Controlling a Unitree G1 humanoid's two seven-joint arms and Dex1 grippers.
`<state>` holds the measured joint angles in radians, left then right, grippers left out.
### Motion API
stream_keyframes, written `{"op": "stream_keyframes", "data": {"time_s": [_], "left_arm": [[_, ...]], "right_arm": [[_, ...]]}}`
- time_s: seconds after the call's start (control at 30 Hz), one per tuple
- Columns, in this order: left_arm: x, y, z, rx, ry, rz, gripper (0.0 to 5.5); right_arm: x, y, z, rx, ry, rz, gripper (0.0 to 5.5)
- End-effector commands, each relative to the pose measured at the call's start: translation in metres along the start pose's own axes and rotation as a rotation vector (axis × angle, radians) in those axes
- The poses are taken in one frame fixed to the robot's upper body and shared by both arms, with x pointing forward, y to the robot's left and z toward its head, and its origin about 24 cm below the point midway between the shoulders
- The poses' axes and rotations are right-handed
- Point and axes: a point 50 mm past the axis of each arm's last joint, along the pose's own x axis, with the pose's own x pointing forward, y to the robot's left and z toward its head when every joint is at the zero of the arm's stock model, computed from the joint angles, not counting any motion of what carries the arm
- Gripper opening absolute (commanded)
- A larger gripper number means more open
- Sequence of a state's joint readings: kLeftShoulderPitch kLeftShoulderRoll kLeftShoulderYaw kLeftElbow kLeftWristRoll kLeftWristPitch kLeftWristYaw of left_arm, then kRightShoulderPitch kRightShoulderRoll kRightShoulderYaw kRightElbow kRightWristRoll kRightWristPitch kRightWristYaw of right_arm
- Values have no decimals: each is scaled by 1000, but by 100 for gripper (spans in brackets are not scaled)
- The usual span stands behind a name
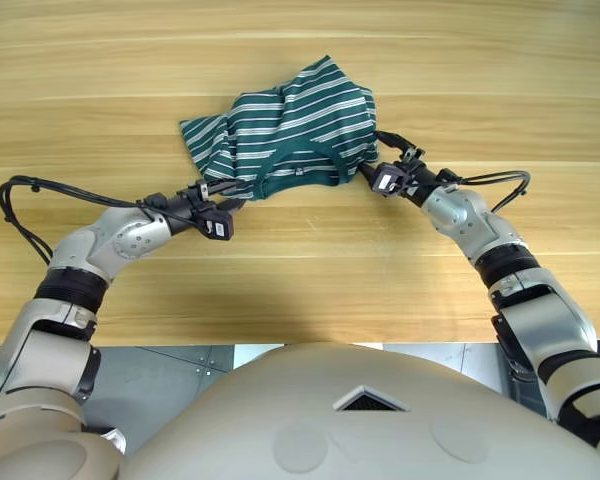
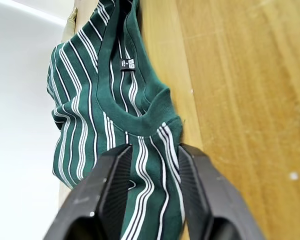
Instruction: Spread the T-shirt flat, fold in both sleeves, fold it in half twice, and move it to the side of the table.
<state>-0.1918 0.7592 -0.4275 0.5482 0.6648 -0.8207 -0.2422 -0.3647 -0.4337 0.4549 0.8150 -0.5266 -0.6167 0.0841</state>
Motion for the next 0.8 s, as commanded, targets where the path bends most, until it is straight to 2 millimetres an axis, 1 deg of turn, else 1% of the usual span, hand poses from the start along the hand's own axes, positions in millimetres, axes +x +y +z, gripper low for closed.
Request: {"op": "stream_keyframes", "data": {"time_s": [0.03,0.27,0.33,0.53,0.63,0.73,0.8], "left_arm": [[-8,-32,-8,-20,79,-164,102],[-8,-32,-9,-22,90,-155,6],[-8,-32,-11,-21,100,-152,0],[-8,-30,-15,-20,121,-127,0],[-8,-26,-22,-18,153,-87,0],[-7,-16,-28,-5,176,-25,0],[-6,0,-34,14,194,59,0]], "right_arm": [[-12,36,-14,13,97,153,252],[-14,36,-15,16,103,151,106],[-14,36,-16,17,105,150,72],[-15,35,-17,20,115,143,1],[-17,30,-20,17,120,129,1],[-20,26,-23,12,126,117,1],[-22,20,-24,11,125,101,1]]}}
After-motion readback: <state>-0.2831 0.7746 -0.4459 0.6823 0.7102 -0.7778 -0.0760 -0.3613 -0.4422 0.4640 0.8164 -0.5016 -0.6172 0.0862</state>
